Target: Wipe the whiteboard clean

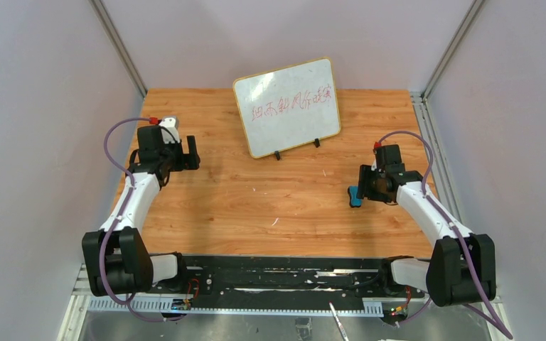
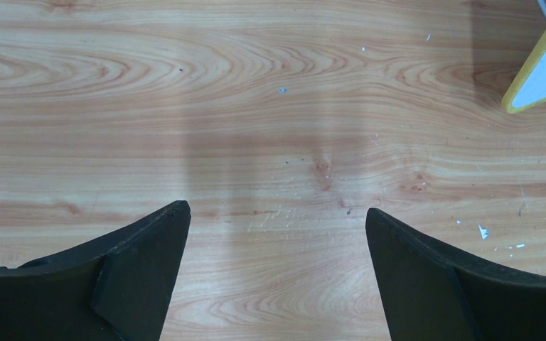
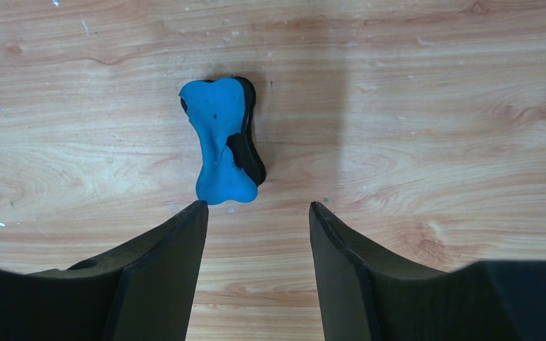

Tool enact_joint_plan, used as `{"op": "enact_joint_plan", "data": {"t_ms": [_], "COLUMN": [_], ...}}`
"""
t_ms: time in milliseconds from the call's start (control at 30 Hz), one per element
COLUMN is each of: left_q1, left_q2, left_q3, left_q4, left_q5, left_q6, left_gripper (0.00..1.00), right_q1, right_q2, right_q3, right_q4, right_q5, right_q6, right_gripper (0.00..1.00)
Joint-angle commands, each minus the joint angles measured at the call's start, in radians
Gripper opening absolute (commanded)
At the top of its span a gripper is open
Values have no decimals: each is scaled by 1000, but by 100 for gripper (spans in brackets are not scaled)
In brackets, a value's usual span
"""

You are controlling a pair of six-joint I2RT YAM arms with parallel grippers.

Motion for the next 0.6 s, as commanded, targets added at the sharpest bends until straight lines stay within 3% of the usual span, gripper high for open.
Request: {"op": "enact_joint_plan", "data": {"t_ms": [0,567], "left_q1": [-1,0], "left_q2": [9,13], "left_q3": [33,51], "left_q4": [0,-16], "left_q5": [-8,-15], "left_q6": [5,16], "left_gripper": [98,98], "right_q1": [4,19], "right_q2": [5,98], "right_q3": [33,59], "right_q4": [-9,6], "right_q5": [-8,-44], "right_q6": [-20,0], "right_gripper": [56,53]}}
